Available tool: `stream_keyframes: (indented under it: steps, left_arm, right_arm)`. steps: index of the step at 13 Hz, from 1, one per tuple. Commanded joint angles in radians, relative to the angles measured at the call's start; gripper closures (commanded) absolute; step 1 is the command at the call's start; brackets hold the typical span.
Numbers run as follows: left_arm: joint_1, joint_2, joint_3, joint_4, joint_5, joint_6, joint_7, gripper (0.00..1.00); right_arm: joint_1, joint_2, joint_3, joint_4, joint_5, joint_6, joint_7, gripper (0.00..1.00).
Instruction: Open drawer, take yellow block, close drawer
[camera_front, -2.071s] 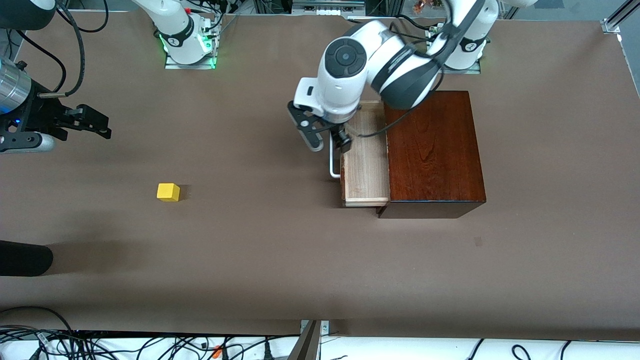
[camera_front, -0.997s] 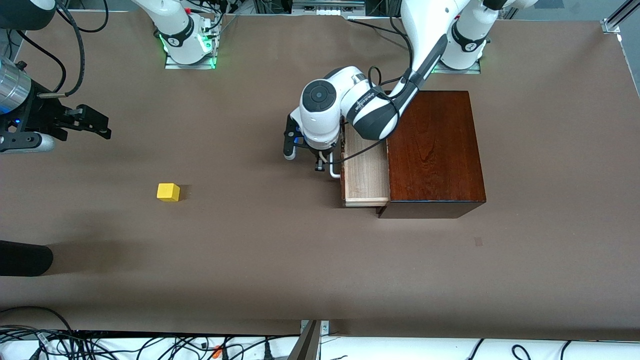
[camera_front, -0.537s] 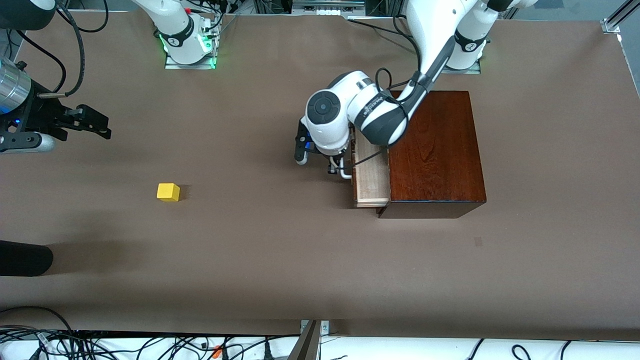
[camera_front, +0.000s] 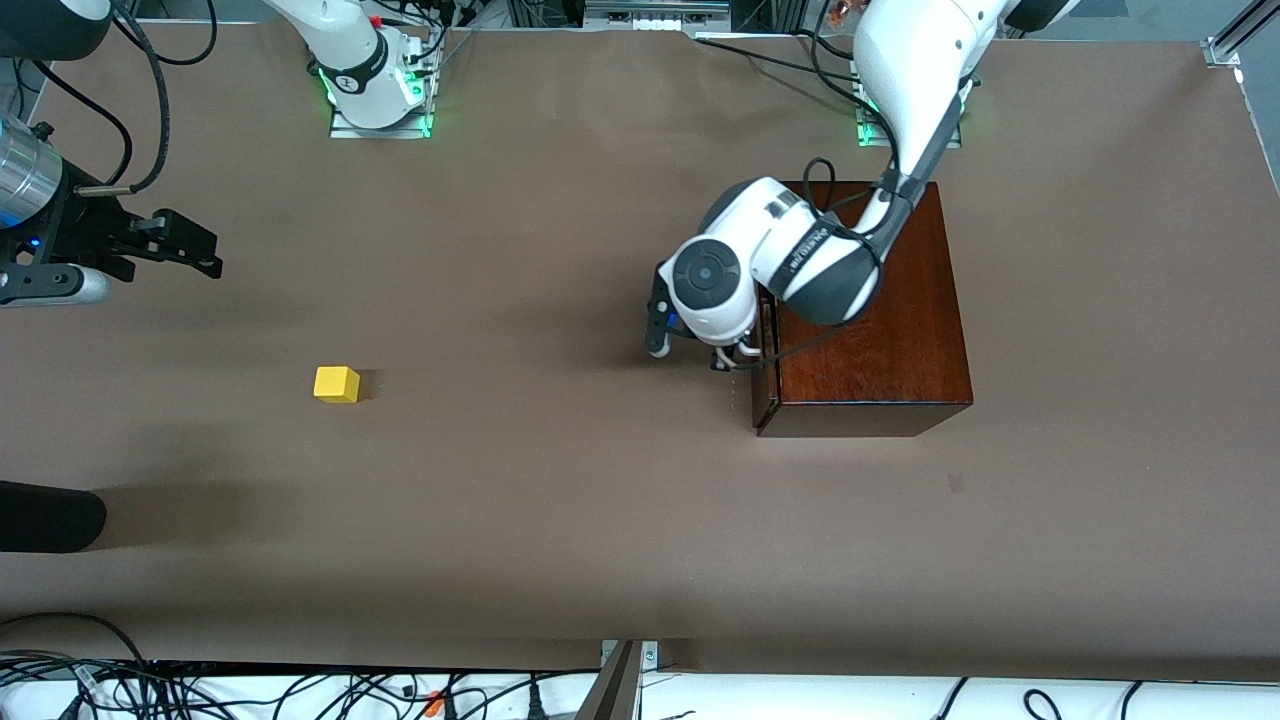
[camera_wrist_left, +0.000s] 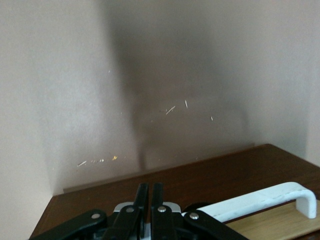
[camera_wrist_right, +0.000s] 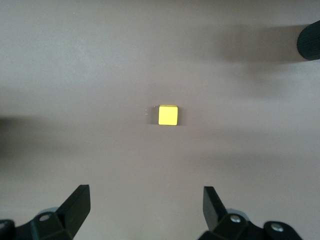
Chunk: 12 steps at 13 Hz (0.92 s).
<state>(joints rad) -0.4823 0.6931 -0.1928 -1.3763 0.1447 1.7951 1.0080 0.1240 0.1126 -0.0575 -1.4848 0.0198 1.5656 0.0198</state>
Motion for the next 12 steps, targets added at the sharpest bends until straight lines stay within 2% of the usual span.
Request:
stream_keyframes:
  steps: [1,2,5,7,8,9,11,12]
  left_arm:
    - [0.010,-0.012,0.004,0.008,0.020,-0.016,0.021,0.75]
    - [0.013,-0.021,-0.006,0.014,0.001,-0.014,0.014,0.01]
    - [0.014,-0.116,-0.005,0.016,-0.137,-0.014,-0.078,0.00]
    - [0.014,-0.234,0.000,0.010,-0.154,-0.034,-0.298,0.00]
    - [0.016,-0.274,0.013,0.016,-0.142,-0.101,-0.393,0.00]
    - [0.043,-0.293,0.044,0.040,-0.134,-0.177,-0.448,0.00]
    - [0.080,-0.310,0.123,0.141,-0.122,-0.247,-0.465,0.00]
    - [0.097,-0.311,0.156,0.163,-0.117,-0.266,-0.468,0.00]
  right_arm:
    - [-0.006,0.002,0.001,0.009,0.011,0.002,-0.017,0.00]
    - [-0.006,0.001,0.001,0.009,0.009,0.002,-0.017,0.00]
    - [-0.006,0.002,0.001,0.009,0.009,0.002,-0.017,0.00]
    - [-0.006,0.001,0.001,0.009,0.009,0.002,-0.017,0.00]
    - [-0.006,0.002,0.001,0.009,0.011,0.002,-0.017,0.00]
    - [-0.006,0.002,0.001,0.009,0.009,0.002,-0.017,0.00]
    - [-0.006,0.002,0.001,0.009,0.009,0.002,-0.017,0.00]
    - [-0.006,0.002,0.001,0.009,0.009,0.002,-0.017,0.00]
